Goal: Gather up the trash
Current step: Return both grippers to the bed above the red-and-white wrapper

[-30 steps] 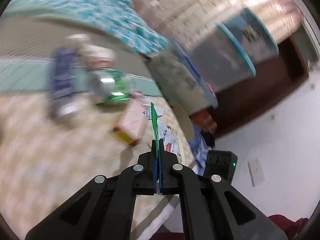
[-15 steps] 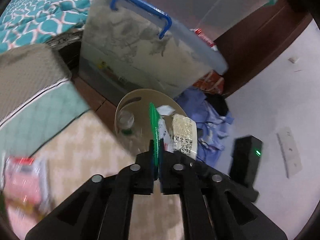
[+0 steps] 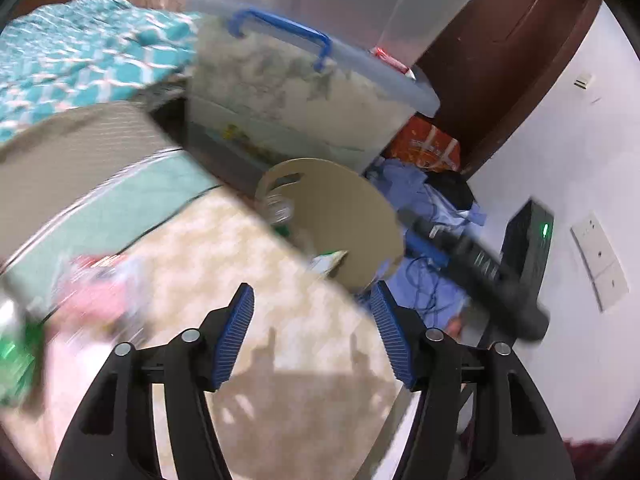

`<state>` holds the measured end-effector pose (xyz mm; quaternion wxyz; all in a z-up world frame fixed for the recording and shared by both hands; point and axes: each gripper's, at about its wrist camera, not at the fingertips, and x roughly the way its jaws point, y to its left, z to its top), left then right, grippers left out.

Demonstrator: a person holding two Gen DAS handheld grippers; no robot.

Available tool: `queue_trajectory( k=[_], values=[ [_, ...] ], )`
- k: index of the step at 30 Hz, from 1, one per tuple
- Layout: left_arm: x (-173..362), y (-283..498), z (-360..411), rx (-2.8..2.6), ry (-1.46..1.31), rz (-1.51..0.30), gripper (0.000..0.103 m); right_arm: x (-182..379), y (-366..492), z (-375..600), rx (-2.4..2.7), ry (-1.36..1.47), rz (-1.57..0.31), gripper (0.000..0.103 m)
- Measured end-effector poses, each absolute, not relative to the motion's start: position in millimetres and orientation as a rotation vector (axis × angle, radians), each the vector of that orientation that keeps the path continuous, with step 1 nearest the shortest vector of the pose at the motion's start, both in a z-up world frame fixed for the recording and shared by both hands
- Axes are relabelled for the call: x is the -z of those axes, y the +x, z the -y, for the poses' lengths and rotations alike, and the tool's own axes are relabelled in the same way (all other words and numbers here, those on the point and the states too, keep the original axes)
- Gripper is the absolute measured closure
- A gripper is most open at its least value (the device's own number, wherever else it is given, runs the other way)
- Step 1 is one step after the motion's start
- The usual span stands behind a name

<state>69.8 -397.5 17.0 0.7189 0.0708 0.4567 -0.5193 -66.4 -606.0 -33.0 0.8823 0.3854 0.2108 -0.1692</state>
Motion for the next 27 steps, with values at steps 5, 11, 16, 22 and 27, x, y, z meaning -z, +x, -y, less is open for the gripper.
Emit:
queue_trajectory(
  k=[5, 11, 16, 22, 27],
  values=[
    [-16, 75, 306, 0.867, 0.195, -0.889, 0.021, 23, 2, 543, 0.106, 0.675, -0.591, 0.04],
    [16, 95, 284, 0.702, 0.253, -0.905, 0.013, 46, 110, 482, -0.025, 0.552, -0.801, 0.042],
    [46, 111, 284, 0.675, 0.22, -0.998, 0.026, 59, 148, 454, 0.011, 0.432, -0.874, 0.042],
    [48, 87, 251, 0.733, 0.268, -1.01, 0.038, 57, 117, 412, -0.005, 0.284, -0.905, 0.074],
    [47, 53, 183, 0.72, 0.242, -1.018, 0.04, 58, 61, 372, -0.128, 0.345, -0.907, 0.076]
  ],
)
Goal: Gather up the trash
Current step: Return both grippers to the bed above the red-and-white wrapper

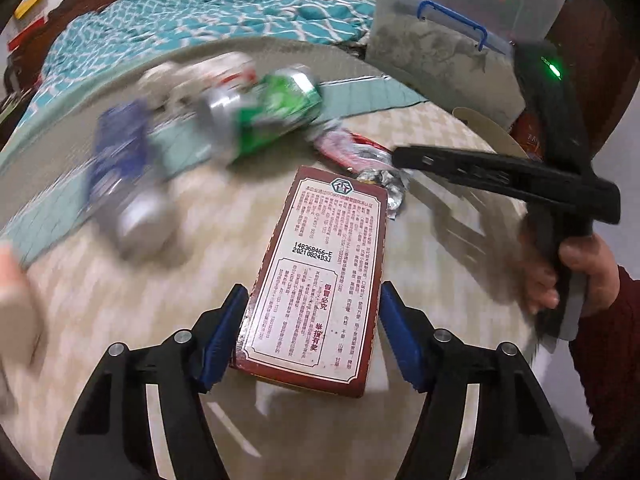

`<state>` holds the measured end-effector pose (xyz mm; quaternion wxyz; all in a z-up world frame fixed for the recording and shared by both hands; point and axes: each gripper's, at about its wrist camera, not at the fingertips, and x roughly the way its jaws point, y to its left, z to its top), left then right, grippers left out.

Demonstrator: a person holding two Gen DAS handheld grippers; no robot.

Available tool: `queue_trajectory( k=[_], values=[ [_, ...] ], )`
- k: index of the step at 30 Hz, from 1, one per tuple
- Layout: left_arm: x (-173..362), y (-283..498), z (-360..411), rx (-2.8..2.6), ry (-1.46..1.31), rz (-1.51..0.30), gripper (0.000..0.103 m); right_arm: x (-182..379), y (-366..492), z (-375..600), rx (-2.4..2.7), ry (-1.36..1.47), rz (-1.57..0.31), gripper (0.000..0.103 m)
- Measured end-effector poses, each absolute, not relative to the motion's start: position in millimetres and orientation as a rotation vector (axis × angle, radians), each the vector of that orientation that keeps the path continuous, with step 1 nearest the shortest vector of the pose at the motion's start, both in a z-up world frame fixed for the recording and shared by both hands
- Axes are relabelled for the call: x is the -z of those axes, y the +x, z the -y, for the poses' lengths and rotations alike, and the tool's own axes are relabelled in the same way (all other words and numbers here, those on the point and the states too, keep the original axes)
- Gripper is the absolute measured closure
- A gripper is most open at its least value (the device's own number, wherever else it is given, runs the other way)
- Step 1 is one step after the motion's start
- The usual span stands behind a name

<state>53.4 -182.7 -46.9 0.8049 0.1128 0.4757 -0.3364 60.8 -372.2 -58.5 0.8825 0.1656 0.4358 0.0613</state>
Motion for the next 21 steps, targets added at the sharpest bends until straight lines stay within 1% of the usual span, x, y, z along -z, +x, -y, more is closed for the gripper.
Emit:
queue_trajectory(
  k=[2, 4, 6, 9, 12, 13, 14, 16, 18, 21],
  values=[
    [48, 41, 150, 0.69, 0.231, -1.009, 0.04, 60, 39, 344, -0.214, 0.358, -0.913, 0.075],
    [46, 29, 117, 0.649, 0.198, -0.999, 0.044, 61, 26, 327, -0.302, 0.398, -0.925, 0.075],
    [44, 27, 96, 0.611, 0.156, -1.001, 0.044, 63, 13, 316, -0.35, 0.466, -0.922, 0.074],
    [42, 26, 68, 0.558, 0.074, -1.001, 0.044, 68, 6, 321, -0.328, 0.59, -0.9, 0.074],
    [41, 28, 56, 0.528, 0.058, -0.985, 0.043, 72, -1, 334, -0.291, 0.712, -0.873, 0.073],
    [41, 27, 56, 0.526, 0.059, -0.981, 0.041, 73, -1, 337, -0.28, 0.732, -0.867, 0.068],
    [41, 27, 56, 0.52, 0.063, -0.974, 0.036, 73, -2, 342, -0.26, 0.753, -0.859, 0.054],
    [41, 28, 57, 0.506, 0.066, -0.964, 0.031, 70, -6, 350, -0.222, 0.781, -0.827, 0.035],
    [41, 27, 56, 0.505, 0.063, -0.958, 0.03, 66, 0, 356, -0.207, 0.773, -0.823, 0.035],
    [38, 28, 55, 0.499, 0.056, -0.94, 0.024, 65, 2, 367, -0.185, 0.774, -0.828, 0.035]
  ],
)
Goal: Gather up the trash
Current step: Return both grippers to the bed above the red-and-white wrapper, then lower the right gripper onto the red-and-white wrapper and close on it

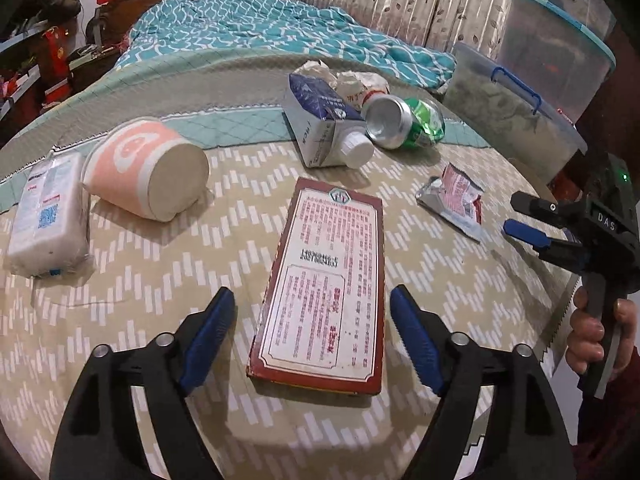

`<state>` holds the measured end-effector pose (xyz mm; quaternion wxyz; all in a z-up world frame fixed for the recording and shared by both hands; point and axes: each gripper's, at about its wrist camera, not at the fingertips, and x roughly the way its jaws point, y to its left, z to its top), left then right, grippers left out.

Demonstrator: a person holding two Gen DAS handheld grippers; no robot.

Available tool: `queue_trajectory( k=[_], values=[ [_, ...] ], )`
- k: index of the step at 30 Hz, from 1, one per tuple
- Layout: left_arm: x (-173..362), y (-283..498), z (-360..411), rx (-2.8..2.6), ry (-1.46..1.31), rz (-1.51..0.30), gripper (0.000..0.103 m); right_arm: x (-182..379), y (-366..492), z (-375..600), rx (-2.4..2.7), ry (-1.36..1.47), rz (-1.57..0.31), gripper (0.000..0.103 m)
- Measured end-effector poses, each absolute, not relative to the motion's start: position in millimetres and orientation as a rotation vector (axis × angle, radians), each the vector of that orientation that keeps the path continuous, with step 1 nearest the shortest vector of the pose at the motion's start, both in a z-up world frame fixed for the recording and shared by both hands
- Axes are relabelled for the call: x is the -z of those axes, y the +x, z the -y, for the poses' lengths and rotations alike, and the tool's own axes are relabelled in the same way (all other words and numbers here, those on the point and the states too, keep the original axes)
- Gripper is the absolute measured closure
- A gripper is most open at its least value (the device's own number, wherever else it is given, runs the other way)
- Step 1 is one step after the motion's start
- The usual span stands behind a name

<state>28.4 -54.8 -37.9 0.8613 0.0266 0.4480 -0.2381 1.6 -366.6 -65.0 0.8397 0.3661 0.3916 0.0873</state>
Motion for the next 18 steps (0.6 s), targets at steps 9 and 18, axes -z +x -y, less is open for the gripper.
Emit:
queue_trajectory(
  k=[9, 18],
  values=[
    [40, 41, 53, 0.503, 0.031, -0.945, 0.018, 70, 26, 361, -0.224, 0.822, -0.857, 0.036],
    [41, 45, 48, 0.52, -0.015, -0.933, 0.018, 67, 57, 332, -0.247, 0.767, -0.872, 0.036]
  ],
)
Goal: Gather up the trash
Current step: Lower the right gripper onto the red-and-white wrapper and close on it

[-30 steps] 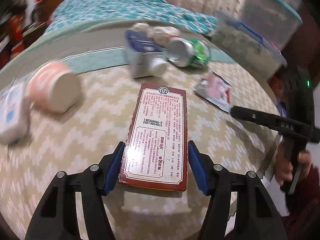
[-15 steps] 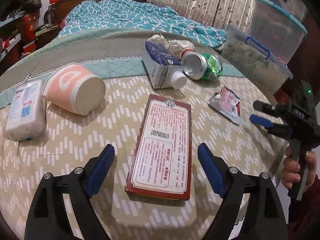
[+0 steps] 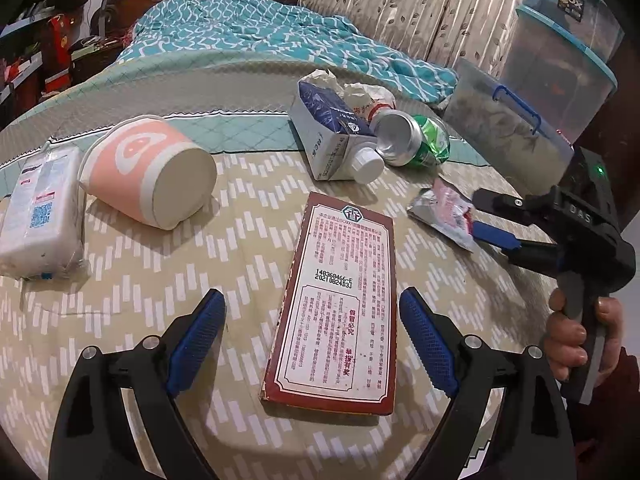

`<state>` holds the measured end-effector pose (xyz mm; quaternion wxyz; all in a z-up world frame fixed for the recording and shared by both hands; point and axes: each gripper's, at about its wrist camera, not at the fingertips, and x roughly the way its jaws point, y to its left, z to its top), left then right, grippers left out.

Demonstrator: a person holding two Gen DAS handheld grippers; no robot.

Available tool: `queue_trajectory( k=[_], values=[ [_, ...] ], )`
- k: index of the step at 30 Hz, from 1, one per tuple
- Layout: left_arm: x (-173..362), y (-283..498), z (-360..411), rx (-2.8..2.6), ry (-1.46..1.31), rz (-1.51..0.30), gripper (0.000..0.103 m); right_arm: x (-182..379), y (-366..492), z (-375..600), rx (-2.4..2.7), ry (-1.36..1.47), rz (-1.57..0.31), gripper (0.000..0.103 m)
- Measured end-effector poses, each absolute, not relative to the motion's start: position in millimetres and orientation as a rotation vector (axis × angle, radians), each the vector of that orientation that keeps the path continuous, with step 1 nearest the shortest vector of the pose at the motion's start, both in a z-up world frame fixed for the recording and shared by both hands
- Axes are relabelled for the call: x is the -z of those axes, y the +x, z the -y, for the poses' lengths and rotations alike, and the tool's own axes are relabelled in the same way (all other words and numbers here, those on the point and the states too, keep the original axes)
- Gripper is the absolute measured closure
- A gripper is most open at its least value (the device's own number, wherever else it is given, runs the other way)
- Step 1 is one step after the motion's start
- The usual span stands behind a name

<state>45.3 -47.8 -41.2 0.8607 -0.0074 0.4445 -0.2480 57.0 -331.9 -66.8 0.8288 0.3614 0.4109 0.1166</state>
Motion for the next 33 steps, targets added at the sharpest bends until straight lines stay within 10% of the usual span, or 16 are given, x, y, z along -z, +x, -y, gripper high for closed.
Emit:
queue_trajectory(
  k=[18, 23, 33],
  values=[
    [41, 49, 36, 0.532, -0.081, -0.924, 0.027, 53, 84, 256, -0.042, 0.194, -0.906, 0.035],
    [41, 48, 36, 0.533, -0.083, -0.924, 0.027, 55, 75, 256, -0.013, 0.13, -0.9, 0.065],
    [40, 47, 40, 0.52, -0.046, -0.925, 0.026, 54, 37, 275, -0.027, 0.215, -0.886, 0.077]
  ],
)
